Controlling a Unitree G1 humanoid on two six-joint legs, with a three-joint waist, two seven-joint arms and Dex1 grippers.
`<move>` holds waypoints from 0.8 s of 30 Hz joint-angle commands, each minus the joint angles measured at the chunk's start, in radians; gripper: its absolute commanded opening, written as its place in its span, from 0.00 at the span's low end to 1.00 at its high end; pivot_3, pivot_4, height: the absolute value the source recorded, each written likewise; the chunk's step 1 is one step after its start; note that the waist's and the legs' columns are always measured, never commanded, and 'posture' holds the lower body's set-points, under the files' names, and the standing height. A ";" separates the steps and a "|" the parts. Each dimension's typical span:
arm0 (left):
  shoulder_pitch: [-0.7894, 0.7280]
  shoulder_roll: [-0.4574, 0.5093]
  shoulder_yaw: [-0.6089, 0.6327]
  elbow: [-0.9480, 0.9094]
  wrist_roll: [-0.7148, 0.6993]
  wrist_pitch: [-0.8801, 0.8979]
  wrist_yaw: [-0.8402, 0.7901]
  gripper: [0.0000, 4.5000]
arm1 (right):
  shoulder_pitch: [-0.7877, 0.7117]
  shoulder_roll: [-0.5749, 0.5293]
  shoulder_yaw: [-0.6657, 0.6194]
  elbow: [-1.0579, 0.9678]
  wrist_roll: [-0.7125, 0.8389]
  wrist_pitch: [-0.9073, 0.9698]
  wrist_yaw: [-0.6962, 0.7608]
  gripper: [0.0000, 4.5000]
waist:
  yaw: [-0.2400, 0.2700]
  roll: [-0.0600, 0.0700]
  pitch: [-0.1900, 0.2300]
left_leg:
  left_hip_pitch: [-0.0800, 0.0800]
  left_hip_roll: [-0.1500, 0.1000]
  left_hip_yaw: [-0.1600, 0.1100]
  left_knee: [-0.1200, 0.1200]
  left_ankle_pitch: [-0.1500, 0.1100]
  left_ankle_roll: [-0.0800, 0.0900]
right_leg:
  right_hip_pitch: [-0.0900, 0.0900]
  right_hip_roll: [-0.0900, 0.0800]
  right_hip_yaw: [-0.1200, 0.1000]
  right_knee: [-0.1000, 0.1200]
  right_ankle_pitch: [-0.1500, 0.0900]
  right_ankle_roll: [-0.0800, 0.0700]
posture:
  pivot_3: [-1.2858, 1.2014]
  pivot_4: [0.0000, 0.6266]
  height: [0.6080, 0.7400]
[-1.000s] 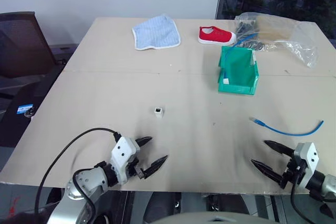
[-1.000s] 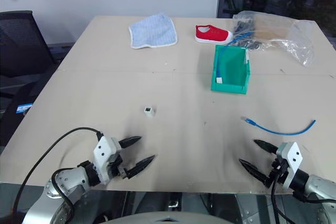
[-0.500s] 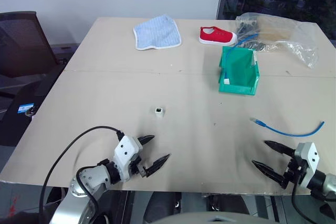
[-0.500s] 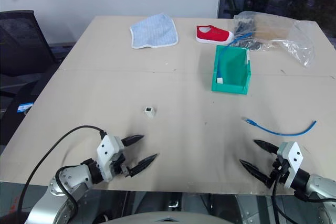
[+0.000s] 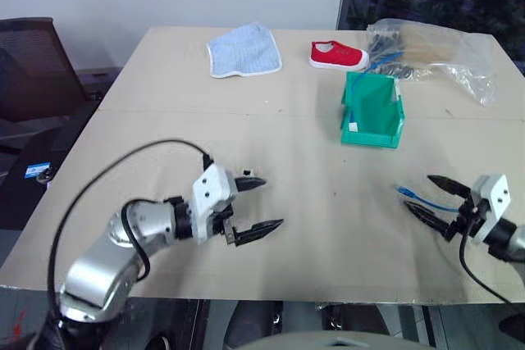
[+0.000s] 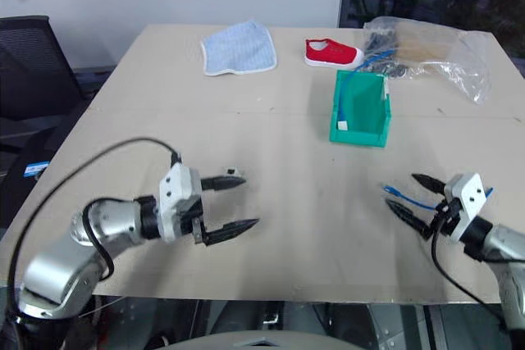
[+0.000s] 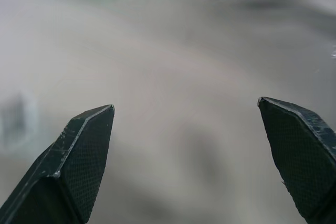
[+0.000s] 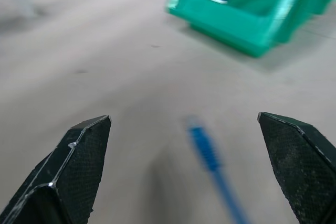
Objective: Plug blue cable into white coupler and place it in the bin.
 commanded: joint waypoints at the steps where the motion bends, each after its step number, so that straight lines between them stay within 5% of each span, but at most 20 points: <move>1: -0.173 0.038 -0.062 -0.063 -0.070 0.127 -0.028 1.00 | -0.081 -0.046 0.043 0.063 -0.064 0.036 -0.001 0.99 | -0.003 -0.002 0.002 | 0.000 0.000 0.001 0.000 0.001 -0.002 | 0.000 0.001 0.001 0.000 0.000 0.001 | 0.52 0.24 1.00; 4: -0.276 0.046 -0.091 -0.074 -0.092 0.191 -0.026 1.00 | -0.110 -0.064 0.068 0.101 -0.077 0.042 0.036 0.99 | -0.004 -0.003 0.003 | 0.000 0.000 0.000 0.000 0.001 -0.002 | 0.000 0.003 0.000 0.000 0.000 0.001 | 0.52 0.24 1.00; 7: -0.334 0.043 -0.099 -0.074 -0.107 0.223 -0.022 1.00 | -0.127 -0.070 0.073 0.126 -0.072 0.046 0.061 0.81 | -0.007 -0.003 0.003 | 0.000 0.000 0.000 0.000 0.001 -0.002 | 0.000 0.003 0.001 0.000 0.000 0.001 | 0.52 0.24 1.00; 15: -0.374 0.044 -0.104 -0.067 -0.138 0.263 -0.028 1.00 | -0.136 -0.081 0.089 0.144 -0.089 0.038 0.112 0.02 | -0.021 -0.004 0.003 | 0.000 0.000 0.000 0.001 0.002 -0.003 | 0.000 0.003 0.001 0.001 0.000 0.002 | 0.52 0.24 1.00; 24: -0.348 0.062 -0.097 -0.049 -0.102 0.224 -0.052 1.00 | -0.236 -0.052 0.188 0.117 -0.120 0.045 0.124 0.01 | -0.022 -0.004 0.003 | 0.000 0.001 0.000 0.003 0.002 -0.003 | 0.000 0.003 0.002 0.002 0.000 0.002 | 0.52 0.24 1.00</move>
